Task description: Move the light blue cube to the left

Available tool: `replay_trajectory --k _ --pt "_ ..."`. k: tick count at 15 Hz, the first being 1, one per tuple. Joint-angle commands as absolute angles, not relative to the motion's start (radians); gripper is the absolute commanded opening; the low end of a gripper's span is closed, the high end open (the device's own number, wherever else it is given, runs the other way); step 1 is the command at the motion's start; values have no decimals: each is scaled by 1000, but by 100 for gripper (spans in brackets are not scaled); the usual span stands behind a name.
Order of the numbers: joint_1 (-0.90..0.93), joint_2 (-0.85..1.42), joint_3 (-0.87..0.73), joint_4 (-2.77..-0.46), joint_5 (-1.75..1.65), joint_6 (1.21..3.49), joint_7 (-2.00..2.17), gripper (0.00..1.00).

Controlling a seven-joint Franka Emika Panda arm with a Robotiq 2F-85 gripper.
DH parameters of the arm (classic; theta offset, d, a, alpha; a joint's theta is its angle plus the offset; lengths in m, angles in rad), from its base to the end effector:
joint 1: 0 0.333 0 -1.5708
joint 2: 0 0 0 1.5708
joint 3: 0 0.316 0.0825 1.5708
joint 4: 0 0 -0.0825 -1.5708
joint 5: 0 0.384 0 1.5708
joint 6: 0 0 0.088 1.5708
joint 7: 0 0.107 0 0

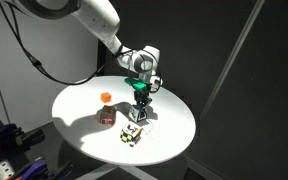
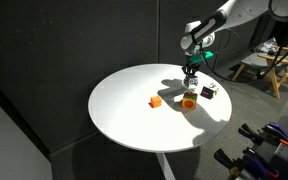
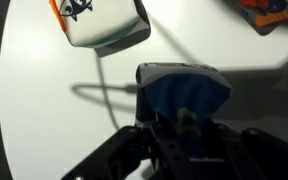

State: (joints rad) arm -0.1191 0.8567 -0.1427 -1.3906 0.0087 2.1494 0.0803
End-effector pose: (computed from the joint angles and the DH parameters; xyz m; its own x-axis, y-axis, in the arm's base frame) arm 0.7023 -0.1672 0.1909 0.9497 -0.3020 -0.0833 -0.2927 -0.9501 0.1077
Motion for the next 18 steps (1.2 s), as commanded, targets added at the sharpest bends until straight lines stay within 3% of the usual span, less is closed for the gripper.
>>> replay_trajectory --k 1,18 --pt "-110 786 -136 -1435 -39 2118 40 9" --pt "-93 504 -41 -1751 -173 2142 -338 8"
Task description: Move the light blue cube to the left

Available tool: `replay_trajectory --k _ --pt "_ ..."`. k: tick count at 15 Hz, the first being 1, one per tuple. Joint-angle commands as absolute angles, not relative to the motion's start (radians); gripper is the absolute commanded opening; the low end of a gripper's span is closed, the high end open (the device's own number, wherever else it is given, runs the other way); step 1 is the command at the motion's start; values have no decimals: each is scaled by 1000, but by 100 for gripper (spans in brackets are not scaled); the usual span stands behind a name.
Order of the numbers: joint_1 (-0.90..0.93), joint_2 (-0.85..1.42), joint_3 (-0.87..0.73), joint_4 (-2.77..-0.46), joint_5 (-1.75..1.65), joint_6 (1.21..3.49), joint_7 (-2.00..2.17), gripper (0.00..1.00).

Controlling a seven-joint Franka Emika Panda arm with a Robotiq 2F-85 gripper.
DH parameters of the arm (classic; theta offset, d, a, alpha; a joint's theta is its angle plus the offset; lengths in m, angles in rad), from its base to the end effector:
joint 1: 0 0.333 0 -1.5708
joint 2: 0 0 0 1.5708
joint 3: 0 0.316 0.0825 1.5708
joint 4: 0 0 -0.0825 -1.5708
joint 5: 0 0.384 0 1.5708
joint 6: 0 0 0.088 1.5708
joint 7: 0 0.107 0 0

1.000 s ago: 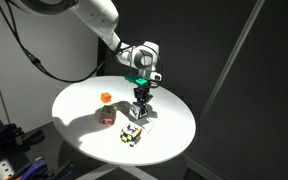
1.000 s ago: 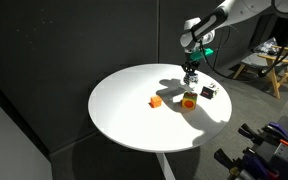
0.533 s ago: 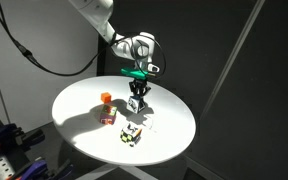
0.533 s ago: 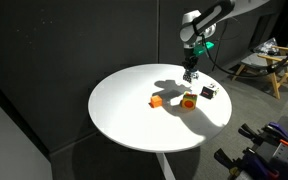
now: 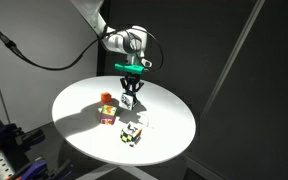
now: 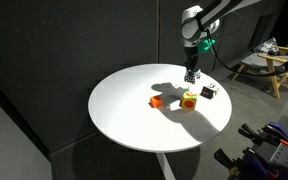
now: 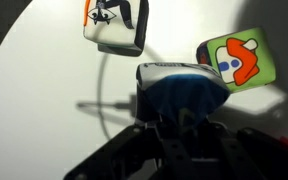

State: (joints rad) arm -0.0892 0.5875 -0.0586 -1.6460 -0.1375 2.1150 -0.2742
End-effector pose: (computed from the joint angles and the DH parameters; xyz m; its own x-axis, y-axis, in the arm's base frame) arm 0.6648 -0.1010 0.2635 0.9671 0.2005 -0.1569 0.2177 -0.9707 0.1015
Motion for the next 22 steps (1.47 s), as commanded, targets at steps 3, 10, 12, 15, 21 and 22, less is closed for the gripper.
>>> replay_trajectory --k 3,10,12,15,21,22 --pt "-90 455 -29 -1820 -196 2158 -382 8" --pt "-84 392 -13 -1919 -186 2196 -402 8" --pt "-82 426 -14 -1882 -181 2177 -393 26" --pt "-82 423 -13 -1888 -181 2178 -393 26" --pt "-82 423 -13 -1888 -181 2179 -393 8" --pt "-85 420 -11 -1891 -176 2183 -401 7"
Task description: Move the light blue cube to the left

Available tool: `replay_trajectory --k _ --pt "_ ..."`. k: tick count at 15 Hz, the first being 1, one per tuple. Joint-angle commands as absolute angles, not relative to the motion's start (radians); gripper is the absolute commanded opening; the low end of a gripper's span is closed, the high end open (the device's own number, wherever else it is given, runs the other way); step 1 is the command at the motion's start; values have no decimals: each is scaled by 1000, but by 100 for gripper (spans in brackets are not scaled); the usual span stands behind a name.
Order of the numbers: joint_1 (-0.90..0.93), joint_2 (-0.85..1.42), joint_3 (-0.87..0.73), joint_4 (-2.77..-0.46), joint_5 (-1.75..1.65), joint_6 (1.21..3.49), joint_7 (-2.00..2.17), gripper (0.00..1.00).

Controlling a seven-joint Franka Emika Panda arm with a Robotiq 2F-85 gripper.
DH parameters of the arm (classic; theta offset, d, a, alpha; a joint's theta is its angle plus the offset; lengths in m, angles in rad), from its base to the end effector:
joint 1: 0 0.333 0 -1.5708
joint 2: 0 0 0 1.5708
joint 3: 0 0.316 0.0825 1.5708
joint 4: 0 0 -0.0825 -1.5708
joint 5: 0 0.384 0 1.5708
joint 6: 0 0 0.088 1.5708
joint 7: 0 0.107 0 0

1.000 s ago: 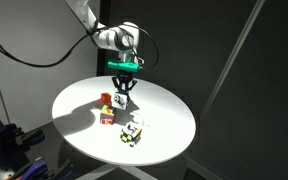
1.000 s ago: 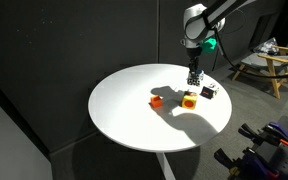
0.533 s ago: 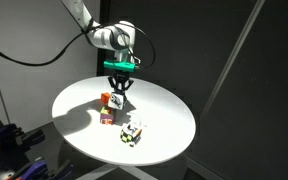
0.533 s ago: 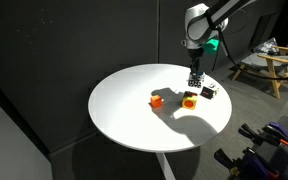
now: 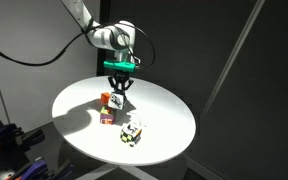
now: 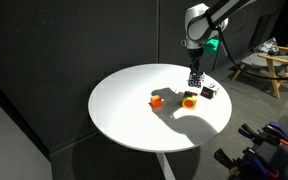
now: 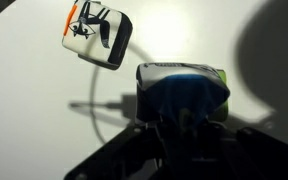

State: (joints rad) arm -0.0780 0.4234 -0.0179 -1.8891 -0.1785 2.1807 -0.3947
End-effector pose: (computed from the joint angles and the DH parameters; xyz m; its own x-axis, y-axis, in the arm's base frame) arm 0.6141 -0.0652 0.2715 0.9038 0.3876 -0.1813 0.4055 -0.9111 0.0741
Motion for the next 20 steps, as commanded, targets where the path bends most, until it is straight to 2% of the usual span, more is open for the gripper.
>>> replay_trajectory --k 1,20 --pt "-86 417 -9 -1893 -175 2187 -404 7" --pt "-63 278 74 -2022 -189 2198 -671 7"
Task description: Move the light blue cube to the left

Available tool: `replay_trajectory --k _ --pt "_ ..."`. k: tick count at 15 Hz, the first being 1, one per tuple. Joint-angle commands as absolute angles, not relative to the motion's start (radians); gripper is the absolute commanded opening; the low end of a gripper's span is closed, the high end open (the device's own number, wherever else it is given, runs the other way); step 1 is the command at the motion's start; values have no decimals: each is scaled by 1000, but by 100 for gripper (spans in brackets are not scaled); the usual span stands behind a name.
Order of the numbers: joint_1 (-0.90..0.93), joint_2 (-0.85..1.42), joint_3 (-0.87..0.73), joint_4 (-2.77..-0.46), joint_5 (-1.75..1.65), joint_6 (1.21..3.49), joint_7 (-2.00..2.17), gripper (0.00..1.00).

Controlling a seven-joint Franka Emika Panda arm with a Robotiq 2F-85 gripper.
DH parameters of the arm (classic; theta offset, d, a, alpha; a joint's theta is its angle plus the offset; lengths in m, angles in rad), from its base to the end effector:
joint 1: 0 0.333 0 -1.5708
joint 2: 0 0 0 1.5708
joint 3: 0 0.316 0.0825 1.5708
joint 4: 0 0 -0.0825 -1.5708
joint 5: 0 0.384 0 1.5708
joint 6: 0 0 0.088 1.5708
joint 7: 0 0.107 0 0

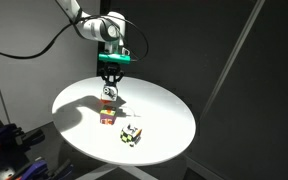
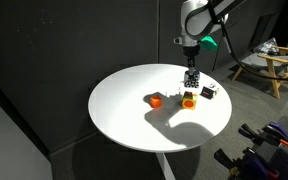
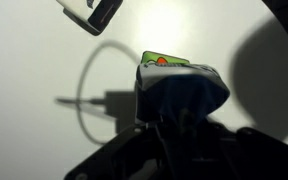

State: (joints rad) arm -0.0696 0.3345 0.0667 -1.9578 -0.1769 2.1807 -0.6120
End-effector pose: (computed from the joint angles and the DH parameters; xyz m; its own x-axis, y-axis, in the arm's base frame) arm 0.6004 -0.0097 0.2973 0.7462 0.6468 -0.1578 0.6577 -0.7529 0.0244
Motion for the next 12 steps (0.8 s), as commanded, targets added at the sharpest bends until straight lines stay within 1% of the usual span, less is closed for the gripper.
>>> replay_trajectory --k 1,6,12 --pt "-57 271 75 -2035 -193 2201 -686 7" --pt "-23 245 82 -2096 -207 2239 -733 7" --pt "12 241 91 -2176 -210 2359 -720 7"
